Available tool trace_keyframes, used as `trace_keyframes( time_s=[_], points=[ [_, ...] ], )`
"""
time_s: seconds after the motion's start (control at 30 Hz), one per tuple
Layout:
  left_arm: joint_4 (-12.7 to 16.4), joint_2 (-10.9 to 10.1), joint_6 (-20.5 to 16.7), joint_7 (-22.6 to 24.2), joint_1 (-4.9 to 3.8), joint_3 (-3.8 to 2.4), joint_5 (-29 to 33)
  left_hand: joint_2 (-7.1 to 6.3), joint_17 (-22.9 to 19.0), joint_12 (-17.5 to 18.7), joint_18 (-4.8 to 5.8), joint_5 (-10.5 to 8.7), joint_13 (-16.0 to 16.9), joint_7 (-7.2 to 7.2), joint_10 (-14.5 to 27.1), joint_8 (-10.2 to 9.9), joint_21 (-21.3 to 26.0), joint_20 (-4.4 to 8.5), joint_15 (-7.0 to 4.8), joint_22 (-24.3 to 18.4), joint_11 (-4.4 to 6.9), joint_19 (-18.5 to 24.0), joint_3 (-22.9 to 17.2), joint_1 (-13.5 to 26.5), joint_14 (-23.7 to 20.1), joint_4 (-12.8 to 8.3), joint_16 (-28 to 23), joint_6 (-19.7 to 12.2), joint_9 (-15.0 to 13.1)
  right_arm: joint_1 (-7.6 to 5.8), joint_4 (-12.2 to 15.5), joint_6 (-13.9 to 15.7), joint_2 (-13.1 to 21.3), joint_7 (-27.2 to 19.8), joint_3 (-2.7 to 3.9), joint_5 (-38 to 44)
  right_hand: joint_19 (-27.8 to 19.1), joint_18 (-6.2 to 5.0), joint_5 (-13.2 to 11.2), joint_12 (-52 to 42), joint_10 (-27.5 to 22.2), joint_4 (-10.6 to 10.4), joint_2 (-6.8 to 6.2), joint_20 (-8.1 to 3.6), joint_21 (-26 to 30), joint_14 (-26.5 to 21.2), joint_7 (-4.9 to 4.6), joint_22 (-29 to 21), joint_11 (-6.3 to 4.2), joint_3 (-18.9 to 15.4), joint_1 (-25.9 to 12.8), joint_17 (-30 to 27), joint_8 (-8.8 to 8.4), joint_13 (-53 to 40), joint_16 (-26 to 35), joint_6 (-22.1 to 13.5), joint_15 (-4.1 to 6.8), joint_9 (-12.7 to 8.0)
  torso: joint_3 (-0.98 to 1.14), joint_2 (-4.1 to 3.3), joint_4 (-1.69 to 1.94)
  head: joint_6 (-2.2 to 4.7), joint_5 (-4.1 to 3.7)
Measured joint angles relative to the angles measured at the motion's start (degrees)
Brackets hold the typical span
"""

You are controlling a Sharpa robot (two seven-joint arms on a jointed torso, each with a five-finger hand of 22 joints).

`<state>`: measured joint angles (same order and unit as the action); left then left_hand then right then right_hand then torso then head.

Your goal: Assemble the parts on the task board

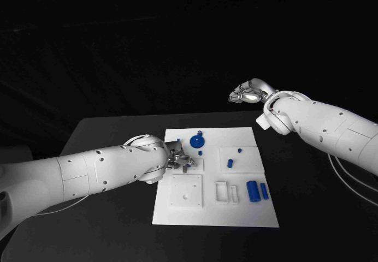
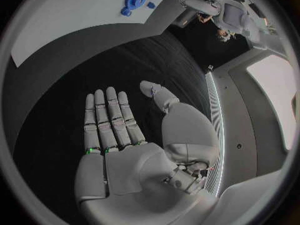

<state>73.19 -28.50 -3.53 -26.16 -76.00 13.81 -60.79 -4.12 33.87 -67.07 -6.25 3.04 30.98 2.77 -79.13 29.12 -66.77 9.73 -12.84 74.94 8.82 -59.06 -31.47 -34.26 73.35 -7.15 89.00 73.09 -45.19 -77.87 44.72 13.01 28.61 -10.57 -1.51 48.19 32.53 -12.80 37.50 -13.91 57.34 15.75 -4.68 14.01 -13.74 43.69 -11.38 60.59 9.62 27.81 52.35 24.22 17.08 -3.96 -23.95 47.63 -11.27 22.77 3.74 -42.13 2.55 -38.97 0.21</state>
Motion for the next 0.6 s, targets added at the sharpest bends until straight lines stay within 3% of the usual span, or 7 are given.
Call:
trace_keyframes(
  time_s=[0.2,0.37,0.4,0.47,0.53,0.6],
  points=[
    [0.7,-1.0,-0.1,0.0,0.02,-0.11,0.1,-0.23,0.0,0.0,0.00,0.00,-0.1,0.14,0.0,0.0,0.0,0.00,0.00,0.0,0.00,0.0,0.8,0.2,0.0,0.2,0.0,-0.1,0.2,0.07,0.0,0.0,0.3,0.0,0.00,0.0,0.0,0.00,0.0,0.0,0.0,0.0,0.00,0.00,0.0,0.0,0.00,0.0,0.00,0.0,0.0,-0.1,0.00,0.0,0.0,0.0,0.00,0.0,-0.03,-0.03,-0.01,0.02,-0.15],
    [1.9,-2.3,-0.1,0.1,-0.17,-0.80,0.2,-1.09,0.0,0.0,0.00,0.00,-0.2,0.08,0.0,0.0,0.0,0.00,-0.20,0.0,0.00,0.0,1.0,0.4,-0.2,0.2,0.0,-0.4,0.3,0.14,0.1,0.0,0.4,0.0,0.00,0.0,0.0,0.00,0.0,0.0,0.0,0.0,0.00,0.00,0.0,0.0,0.00,0.0,0.00,0.0,0.0,-0.1,0.00,0.0,0.0,0.0,0.00,-0.1,-0.06,-0.02,0.03,0.20,-0.24],
    [2.2,-2.6,-0.1,0.1,-0.28,-1.18,0.4,-1.23,0.0,0.0,0.00,0.00,-0.3,-0.07,0.0,0.0,0.0,0.00,-0.20,0.0,0.00,0.0,1.0,0.3,-0.2,0.2,0.0,-0.5,0.4,0.17,0.1,0.0,0.4,0.0,0.00,0.0,0.0,0.00,0.0,0.0,0.0,0.0,0.00,0.00,0.0,0.0,0.00,0.0,0.00,0.0,0.0,-0.1,0.00,0.0,0.0,0.0,0.00,0.0,-0.05,-0.01,0.04,0.30,-0.25],
    [2.3,-3.2,0.0,0.2,-0.33,-2.83,0.9,-1.97,-0.1,0.1,-0.88,0.00,-0.5,-0.12,0.0,0.0,0.0,0.00,-0.44,0.0,0.00,0.0,1.0,0.0,-0.5,0.2,-0.4,-1.2,0.5,0.25,0.2,0.0,0.6,0.0,0.00,0.0,0.0,0.00,0.0,0.0,0.0,0.0,0.00,0.00,0.0,0.0,0.00,0.1,0.00,0.0,0.0,-0.1,0.00,0.0,0.0,0.0,0.01,0.0,-0.09,-0.01,0.06,0.51,-0.26],
    [2.4,-3.7,0.0,0.4,-0.93,-3.28,1.4,-2.57,-0.3,0.7,-0.89,0.00,-0.9,-0.26,0.2,-0.3,0.4,-0.23,-0.68,0.0,-0.23,0.2,0.7,-0.5,-0.8,0.5,-1.1,-2.0,0.7,0.27,0.3,0.0,0.8,0.0,0.00,0.0,0.0,0.01,0.0,0.0,0.0,0.0,0.00,0.00,0.0,0.0,0.00,0.1,0.00,0.0,0.0,-0.1,0.00,0.0,0.0,0.0,0.01,-0.1,-0.09,-0.01,0.07,0.67,-0.26],
    [2.3,-4.3,-0.3,1.0,-1.67,-3.76,2.2,-3.84,-1.2,2.4,-0.89,0.00,-1.9,-1.02,1.1,-2.3,1.2,-0.40,-0.62,-0.3,-1.04,0.9,-0.2,-1.7,-1.7,0.7,-2.7,-5.4,1.6,0.29,0.3,0.0,1.1,0.0,-0.01,0.0,0.0,0.00,0.0,0.0,0.0,0.0,0.00,0.00,0.0,0.0,0.00,0.1,0.00,0.0,0.0,-0.1,0.00,0.0,0.0,0.0,0.01,0.0,-0.13,0.00,0.07,0.92,-0.26]
  ],
)
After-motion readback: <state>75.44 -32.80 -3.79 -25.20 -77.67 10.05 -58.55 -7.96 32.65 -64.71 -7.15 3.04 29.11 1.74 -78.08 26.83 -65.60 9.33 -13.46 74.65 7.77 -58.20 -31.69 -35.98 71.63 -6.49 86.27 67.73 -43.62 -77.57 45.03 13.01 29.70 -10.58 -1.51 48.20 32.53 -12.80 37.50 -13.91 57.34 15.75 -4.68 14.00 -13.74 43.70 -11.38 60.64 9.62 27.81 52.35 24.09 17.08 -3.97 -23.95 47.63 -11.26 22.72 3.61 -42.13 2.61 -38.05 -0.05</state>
